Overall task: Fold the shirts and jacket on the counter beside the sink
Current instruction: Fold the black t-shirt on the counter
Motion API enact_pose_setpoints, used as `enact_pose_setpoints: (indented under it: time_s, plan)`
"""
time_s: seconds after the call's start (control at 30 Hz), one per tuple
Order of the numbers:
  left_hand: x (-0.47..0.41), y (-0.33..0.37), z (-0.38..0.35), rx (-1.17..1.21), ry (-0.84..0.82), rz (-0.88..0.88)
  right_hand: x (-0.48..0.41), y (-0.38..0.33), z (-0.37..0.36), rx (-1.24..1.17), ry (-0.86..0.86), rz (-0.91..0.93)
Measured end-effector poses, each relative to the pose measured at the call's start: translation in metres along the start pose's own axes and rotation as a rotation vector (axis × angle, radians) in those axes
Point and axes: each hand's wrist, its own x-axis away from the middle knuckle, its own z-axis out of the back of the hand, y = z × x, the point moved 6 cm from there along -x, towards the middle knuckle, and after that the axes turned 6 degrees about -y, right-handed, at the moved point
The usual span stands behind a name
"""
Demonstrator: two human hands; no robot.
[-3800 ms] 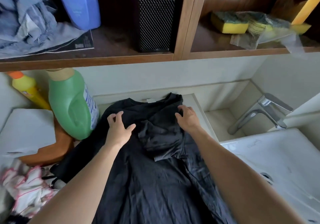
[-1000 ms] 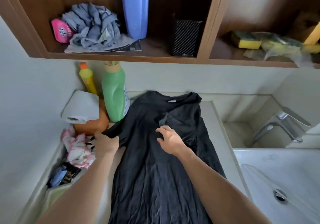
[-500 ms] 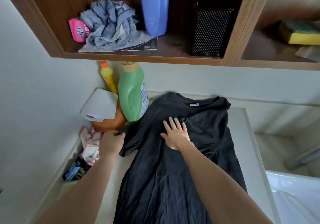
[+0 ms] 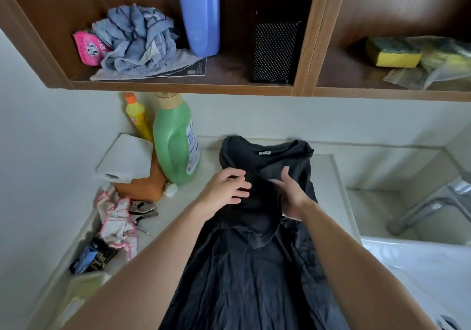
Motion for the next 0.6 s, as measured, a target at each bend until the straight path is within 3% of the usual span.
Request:
enact_pose_setpoints:
  time_s: [0.1, 0.17, 0.33, 0.43, 0.6]
  plan:
    - [-0.002, -0.034, 0.006, -0.034, 0.098, 0.076, 0.02, 0.009, 0.012, 0.18, -0.016, -0.112]
    - [-0.001, -0.05, 0.007, -0.064, 0.119, 0.115, 0.02, 0.007, 0.018, 0.392, 0.113, -0.069]
    - [-0.001, -0.063, 0.007, -0.23, 0.059, 0.127, 0.026, -0.055, 0.023, 0.665, 0.5, 0.395]
    - [-0.002, -0.07, 0.002, -0.303, -0.008, 0.142, 0.039, -0.085, 0.041, 0.857, 0.688, 0.516]
    - [-0.008, -0.074, -0.002, -0.28, -0.032, 0.179, 0.039, -0.051, 0.089, 0.929, 0.814, 0.114]
